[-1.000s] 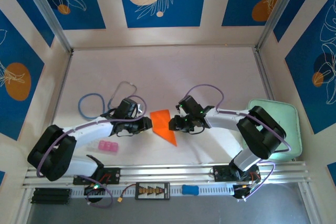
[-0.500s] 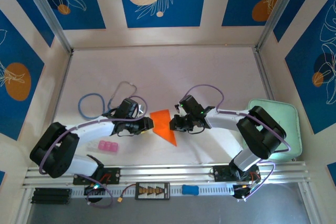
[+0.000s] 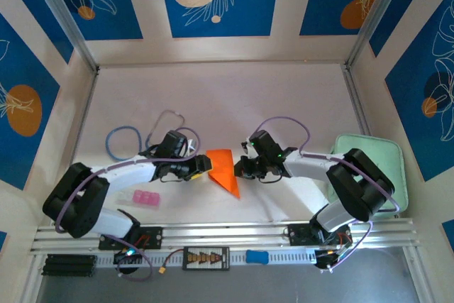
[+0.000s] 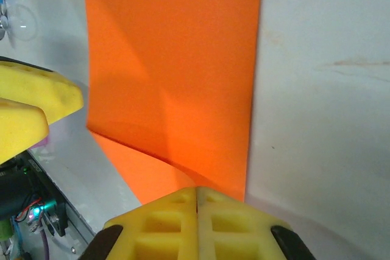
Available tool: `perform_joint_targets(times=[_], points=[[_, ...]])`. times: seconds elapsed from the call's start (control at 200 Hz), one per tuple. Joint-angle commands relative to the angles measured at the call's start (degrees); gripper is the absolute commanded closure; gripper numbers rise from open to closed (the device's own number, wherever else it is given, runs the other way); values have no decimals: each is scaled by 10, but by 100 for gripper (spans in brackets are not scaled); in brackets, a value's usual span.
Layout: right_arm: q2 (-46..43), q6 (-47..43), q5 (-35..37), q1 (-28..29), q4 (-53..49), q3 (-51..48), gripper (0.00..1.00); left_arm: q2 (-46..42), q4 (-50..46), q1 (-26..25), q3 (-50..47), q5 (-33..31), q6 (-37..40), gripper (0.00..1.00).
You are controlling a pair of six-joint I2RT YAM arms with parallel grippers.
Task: Fold a paper plane with a square sheet of paper (pick it up from the middle)
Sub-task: Fourth fold the wing at the center of the table.
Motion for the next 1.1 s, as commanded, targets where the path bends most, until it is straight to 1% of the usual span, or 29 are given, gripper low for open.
perform_joint_targets(times=[0.0, 0.325, 0.7, 0.81, 0.93, 1.01, 1.095], points=[[-23, 9, -30, -11, 31, -21, 94, 10, 21, 7, 15, 23, -6, 42], [-32, 12, -46, -21, 49, -38, 94, 34, 60, 8, 28, 47, -16, 42], [-27, 9, -48, -27, 50, -43, 93, 98, 109, 7, 49, 75, -38, 48], [-23, 9, -49, -28, 51, -43, 93, 108, 127, 8, 49, 84, -47, 55], [-23, 5, -46, -28, 42, -37, 87, 111, 140, 8, 44, 85, -56, 71], [-36, -1, -24, -22, 17, -33, 81, 112, 144, 7, 41, 83, -60, 81], [-59, -7, 8, -17, -13, -32, 71, 112, 154, 8, 39, 86, -64, 84]])
